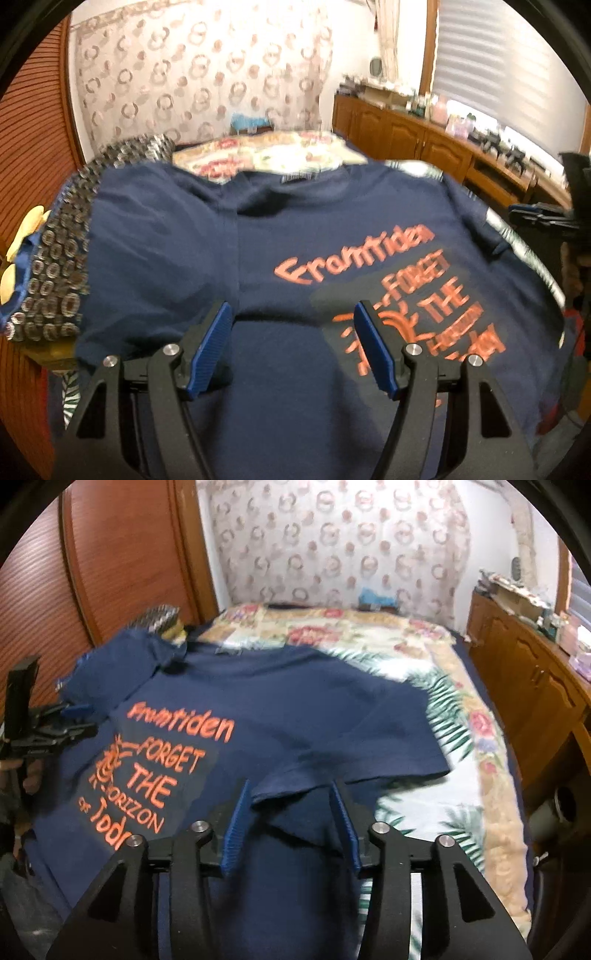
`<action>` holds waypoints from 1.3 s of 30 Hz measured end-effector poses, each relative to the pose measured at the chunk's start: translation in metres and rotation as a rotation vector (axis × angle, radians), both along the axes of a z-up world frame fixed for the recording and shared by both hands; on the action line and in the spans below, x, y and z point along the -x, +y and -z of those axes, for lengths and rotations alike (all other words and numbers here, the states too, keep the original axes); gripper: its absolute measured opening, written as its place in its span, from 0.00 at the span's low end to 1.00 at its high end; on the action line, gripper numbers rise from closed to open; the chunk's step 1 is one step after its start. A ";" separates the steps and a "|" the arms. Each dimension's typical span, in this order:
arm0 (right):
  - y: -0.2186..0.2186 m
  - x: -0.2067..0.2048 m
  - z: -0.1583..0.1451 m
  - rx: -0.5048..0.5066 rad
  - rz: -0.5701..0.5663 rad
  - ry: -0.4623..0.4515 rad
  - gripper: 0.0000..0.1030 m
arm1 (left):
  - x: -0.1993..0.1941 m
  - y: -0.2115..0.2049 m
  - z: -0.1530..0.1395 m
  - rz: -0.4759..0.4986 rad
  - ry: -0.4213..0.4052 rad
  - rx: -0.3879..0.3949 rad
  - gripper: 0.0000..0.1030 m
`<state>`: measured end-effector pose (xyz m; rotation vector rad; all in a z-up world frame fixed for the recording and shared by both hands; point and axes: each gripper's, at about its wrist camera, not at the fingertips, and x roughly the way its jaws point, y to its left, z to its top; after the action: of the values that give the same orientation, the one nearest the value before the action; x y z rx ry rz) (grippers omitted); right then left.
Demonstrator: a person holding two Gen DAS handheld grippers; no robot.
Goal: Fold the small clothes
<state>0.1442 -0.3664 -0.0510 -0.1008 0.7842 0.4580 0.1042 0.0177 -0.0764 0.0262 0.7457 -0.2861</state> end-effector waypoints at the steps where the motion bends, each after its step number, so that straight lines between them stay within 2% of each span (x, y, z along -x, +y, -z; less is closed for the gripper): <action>1: -0.005 -0.003 -0.003 -0.005 0.019 -0.005 0.45 | 0.004 0.002 -0.007 -0.007 -0.020 0.018 0.67; 7: -0.034 -0.033 -0.003 0.028 0.130 -0.012 0.45 | 0.014 0.002 -0.024 -0.024 -0.071 0.058 0.67; 12: -0.050 -0.067 0.019 0.073 0.201 0.041 0.45 | 0.019 0.002 -0.028 -0.030 -0.086 0.052 0.67; 19: -0.057 -0.092 0.043 0.090 0.230 0.124 0.45 | 0.021 0.001 -0.025 -0.034 -0.079 0.050 0.67; 21: -0.055 -0.092 0.045 0.091 0.220 0.118 0.41 | 0.022 0.001 -0.023 -0.036 -0.076 0.051 0.67; 23: -0.051 -0.092 0.043 0.074 0.187 0.125 0.25 | 0.024 0.001 -0.021 -0.036 -0.073 0.053 0.67; 24: -0.048 -0.092 0.043 0.076 0.175 0.128 0.11 | 0.025 0.002 -0.021 -0.037 -0.073 0.052 0.67; 25: -0.043 -0.092 0.042 0.076 0.152 0.132 0.06 | 0.025 0.001 -0.020 -0.038 -0.073 0.051 0.67; 32: 0.005 -0.095 -0.001 0.035 0.056 0.028 0.03 | 0.029 0.006 -0.021 -0.046 -0.079 0.063 0.67; 39: 0.072 -0.111 -0.026 0.039 -0.047 0.000 0.03 | 0.031 0.009 -0.021 -0.053 -0.076 0.068 0.67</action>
<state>0.2556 -0.2942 -0.0254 -0.1558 0.7925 0.4869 0.0735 0.0269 -0.0553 -0.0467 0.6599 -0.2588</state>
